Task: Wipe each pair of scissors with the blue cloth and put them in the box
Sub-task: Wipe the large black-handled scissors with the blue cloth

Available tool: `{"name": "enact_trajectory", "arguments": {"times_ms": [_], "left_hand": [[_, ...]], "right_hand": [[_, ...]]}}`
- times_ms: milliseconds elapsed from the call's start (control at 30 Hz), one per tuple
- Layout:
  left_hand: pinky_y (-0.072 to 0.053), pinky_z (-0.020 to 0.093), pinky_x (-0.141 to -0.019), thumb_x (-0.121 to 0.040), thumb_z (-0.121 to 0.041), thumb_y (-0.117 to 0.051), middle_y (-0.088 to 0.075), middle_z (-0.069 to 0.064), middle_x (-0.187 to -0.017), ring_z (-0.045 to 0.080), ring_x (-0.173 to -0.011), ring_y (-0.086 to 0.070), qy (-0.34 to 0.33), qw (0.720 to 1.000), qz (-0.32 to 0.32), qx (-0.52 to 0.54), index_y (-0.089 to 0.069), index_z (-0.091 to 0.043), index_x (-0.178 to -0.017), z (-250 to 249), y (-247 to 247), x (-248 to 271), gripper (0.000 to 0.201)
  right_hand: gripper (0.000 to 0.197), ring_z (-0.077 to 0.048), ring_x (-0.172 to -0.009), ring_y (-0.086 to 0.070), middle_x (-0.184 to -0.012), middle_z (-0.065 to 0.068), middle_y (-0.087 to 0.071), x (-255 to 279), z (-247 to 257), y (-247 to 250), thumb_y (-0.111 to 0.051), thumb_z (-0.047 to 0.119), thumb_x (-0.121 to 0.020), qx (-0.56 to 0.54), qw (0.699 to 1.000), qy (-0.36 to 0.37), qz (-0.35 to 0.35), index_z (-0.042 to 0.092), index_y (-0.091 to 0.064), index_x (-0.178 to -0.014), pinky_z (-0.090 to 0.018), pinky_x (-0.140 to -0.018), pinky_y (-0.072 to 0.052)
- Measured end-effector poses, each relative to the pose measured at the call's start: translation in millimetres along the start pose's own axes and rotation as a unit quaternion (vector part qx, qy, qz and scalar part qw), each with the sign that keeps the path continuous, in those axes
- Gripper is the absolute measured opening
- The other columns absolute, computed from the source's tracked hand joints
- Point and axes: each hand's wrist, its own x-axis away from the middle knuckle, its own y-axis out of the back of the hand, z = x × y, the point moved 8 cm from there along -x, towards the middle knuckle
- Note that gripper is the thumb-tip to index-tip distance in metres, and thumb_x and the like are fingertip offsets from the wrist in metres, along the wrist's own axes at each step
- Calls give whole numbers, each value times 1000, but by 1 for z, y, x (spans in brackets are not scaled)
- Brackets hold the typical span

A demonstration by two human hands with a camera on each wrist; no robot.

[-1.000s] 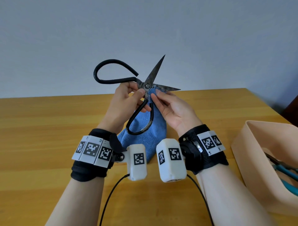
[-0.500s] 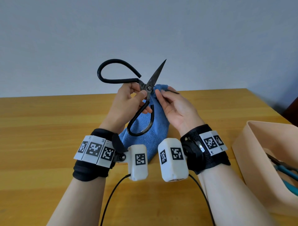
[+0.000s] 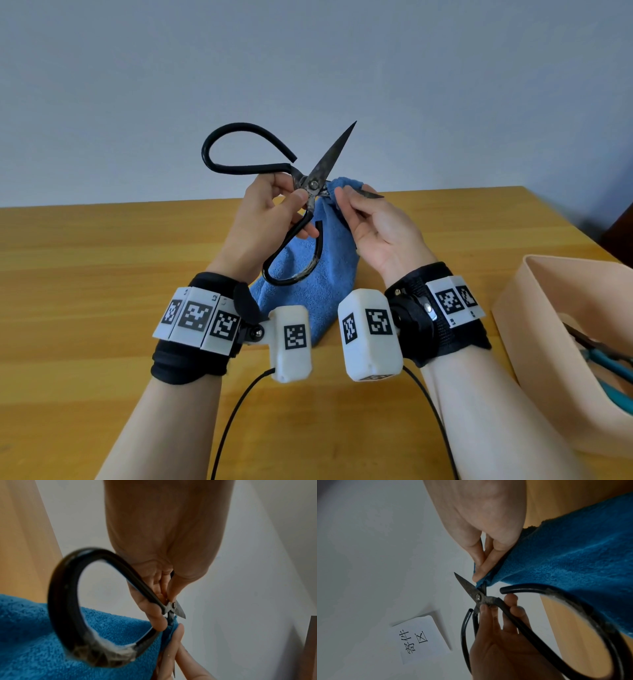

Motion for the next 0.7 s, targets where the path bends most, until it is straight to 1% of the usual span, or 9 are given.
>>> {"name": "enact_trajectory", "arguments": {"times_ms": [67,133,200,267,367,533,567,633,700], "left_hand": [[-54,26,-60,-102,-12,-53,-58,19,-95,19,-57,-68,-2,1000,1,2,-45,-8,-104,-1,0,0,9],[-54,28,-61,-102,-11,-53,-57,14,-95,19,-57,-68,-4,1000,-1,8,-45,-8,-103,-1,0,0,8],[-55,30,-62,-102,-11,-53,-55,7,-93,19,-58,-68,-4,1000,-5,10,-45,-8,-104,-1,0,0,8],[-55,31,-63,-102,-11,-53,-54,4,-93,20,-59,-69,-5,1000,-8,9,-45,-7,-105,0,1,0,10],[-55,33,-65,-102,-12,-53,-58,2,-86,22,-60,-69,-4,1000,-9,6,-46,-6,-106,0,2,0,10],[-56,34,-67,-103,-12,-53,-64,-4,-67,23,-62,-68,2,1000,-10,19,-45,-7,-106,0,3,0,9],[-55,34,-67,-102,-13,-53,-65,-3,-66,23,-62,-68,2,1000,-11,17,-45,-7,-106,1,4,0,10],[-55,34,-66,-102,-13,-53,-65,4,-74,23,-61,-69,1,1000,-14,12,-45,-7,-106,1,5,-1,11],[-56,36,-68,-102,-13,-53,-66,-1,-71,24,-63,-69,3,1000,-17,14,-45,-7,-105,2,6,-1,10]], "right_hand": [[55,-22,-68,-72,-80,-17,-68,-1,1,1,-59,-18,-86,-3,1000,9,-5,-10,-43,-138,-25,-60,-59],[46,-21,-69,-71,-75,-15,-70,0,2,2,-59,-16,-88,-1,1000,9,-8,-9,-49,-132,-23,-59,-58],[41,-21,-71,-71,-81,-16,-69,1,2,2,-58,-16,-89,5,1000,7,-7,-8,-51,-128,-22,-59,-58],[46,-23,-71,-71,-91,-19,-64,0,1,3,-55,-18,-89,5,1000,9,-6,-9,-47,-133,-23,-59,-58],[51,-22,-69,-72,-93,-18,-62,-1,1,3,-55,-19,-89,2,1000,13,-9,-8,-44,-137,-23,-59,-58],[34,-23,-83,-67,-98,-20,-63,-2,2,5,-55,-17,-90,3,1000,10,-16,3,-47,-116,-22,-57,-57],[36,-24,-83,-67,-101,-21,-63,-2,1,4,-55,-18,-90,10,1000,8,-9,0,-48,-120,-23,-59,-58],[45,-25,-85,-69,-107,-23,-61,-2,-1,4,-56,-19,-89,15,1000,5,-3,-5,-47,-131,-24,-62,-59],[45,-25,-84,-68,-105,-23,-62,-3,0,5,-56,-19,-88,12,1000,8,-5,-3,-47,-129,-25,-62,-59]]}}
